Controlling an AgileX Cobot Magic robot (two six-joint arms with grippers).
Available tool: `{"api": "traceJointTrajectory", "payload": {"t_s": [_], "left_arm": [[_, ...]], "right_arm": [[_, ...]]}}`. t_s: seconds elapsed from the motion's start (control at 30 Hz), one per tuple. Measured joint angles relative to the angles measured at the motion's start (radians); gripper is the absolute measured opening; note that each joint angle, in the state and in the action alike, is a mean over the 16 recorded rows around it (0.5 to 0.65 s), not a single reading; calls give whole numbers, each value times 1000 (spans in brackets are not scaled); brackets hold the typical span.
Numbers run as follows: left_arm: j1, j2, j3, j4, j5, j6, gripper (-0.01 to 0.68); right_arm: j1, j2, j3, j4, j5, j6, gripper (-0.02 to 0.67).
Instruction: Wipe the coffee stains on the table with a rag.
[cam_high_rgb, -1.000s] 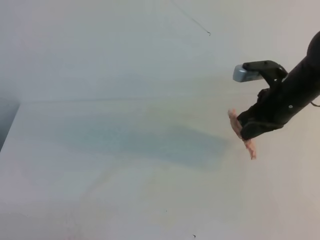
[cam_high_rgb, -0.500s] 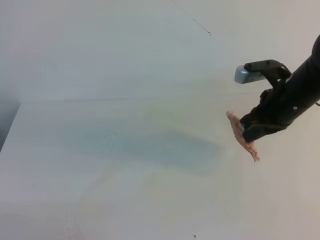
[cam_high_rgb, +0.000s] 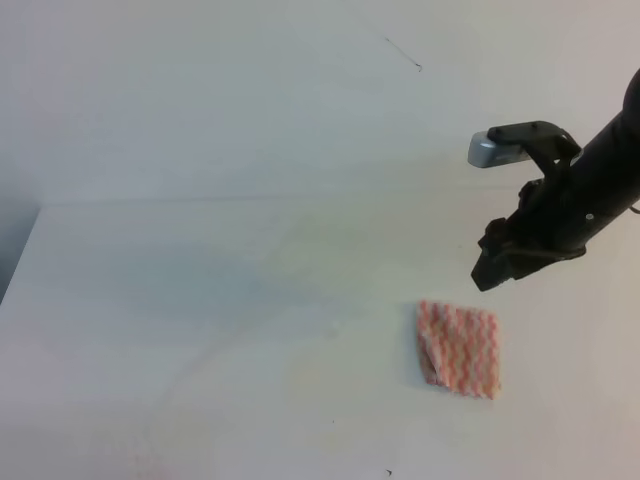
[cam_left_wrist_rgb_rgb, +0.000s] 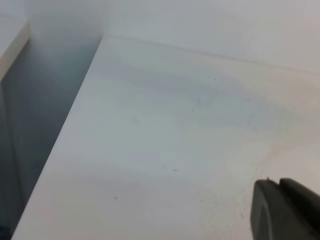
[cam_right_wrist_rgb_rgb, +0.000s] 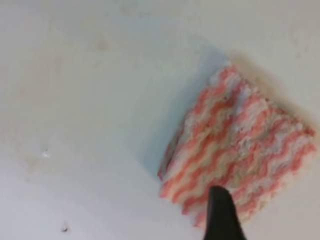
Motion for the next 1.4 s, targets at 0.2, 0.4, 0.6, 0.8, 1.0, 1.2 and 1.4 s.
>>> {"api": "traceJointTrajectory", "payload": {"t_s": [0.2, 0.4, 0.6, 0.8, 1.0, 1.2, 1.4], "left_arm": [[0, 0, 0, 0, 0, 0, 1], [0, 0, 0, 0, 0, 0, 1], [0, 0, 0, 0, 0, 0, 1], [0, 0, 0, 0, 0, 0, 1], [0, 0, 0, 0, 0, 0, 1], [0, 0, 0, 0, 0, 0, 1], [0, 0, 0, 0, 0, 0, 1]], "right_arm": [[0, -11, 0, -1, 44, -1, 192], [0, -67, 0, 1, 85, -2, 50], [0, -191, 0, -11, 81, 31, 6], [0, -371, 0, -85, 48, 118, 2], [0, -560, 0, -203, 29, 213, 2], [0, -722, 1, -299, 35, 297, 1], [0, -835, 1, -320, 61, 369, 0]]}}
